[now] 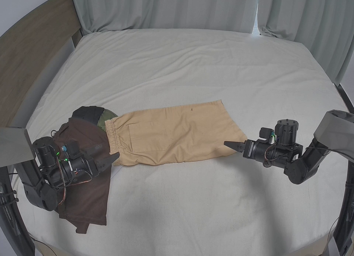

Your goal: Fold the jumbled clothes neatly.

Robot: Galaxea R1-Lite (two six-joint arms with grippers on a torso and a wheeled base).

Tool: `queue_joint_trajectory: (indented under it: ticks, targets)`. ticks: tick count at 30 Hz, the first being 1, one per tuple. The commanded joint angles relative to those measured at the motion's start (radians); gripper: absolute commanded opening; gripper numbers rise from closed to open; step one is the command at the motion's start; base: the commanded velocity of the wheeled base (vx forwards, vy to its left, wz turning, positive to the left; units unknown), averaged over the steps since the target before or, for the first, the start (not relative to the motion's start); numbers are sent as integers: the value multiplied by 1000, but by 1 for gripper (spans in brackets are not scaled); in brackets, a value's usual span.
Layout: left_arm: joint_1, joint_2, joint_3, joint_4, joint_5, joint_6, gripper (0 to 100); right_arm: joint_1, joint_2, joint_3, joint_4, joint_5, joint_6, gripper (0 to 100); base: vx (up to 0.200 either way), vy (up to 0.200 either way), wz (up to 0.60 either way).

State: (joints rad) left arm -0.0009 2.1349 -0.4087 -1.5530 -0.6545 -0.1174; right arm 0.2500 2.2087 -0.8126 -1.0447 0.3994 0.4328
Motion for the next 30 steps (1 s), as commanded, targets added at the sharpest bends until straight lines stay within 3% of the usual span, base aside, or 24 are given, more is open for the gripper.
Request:
queue_joint_trajectory:
  ticks: [1, 10, 15, 30]
  targets:
    - [1, 3, -1, -2, 1, 1, 100, 5, 40, -7, -1, -1, 20, 100, 0, 0, 0]
    - [4, 5, -5, -1, 1, -5, 100, 28, 115, -46, 2, -4, 63, 100, 0, 0, 0]
    - [4, 5, -10, -2, -1, -8, 100, 28, 180, -125, 11, -4, 132, 100, 0, 0, 0]
    - [15, 14, -13, -1, -1, -10, 100, 51, 304, -240, 9, -20, 139, 100, 0, 0, 0]
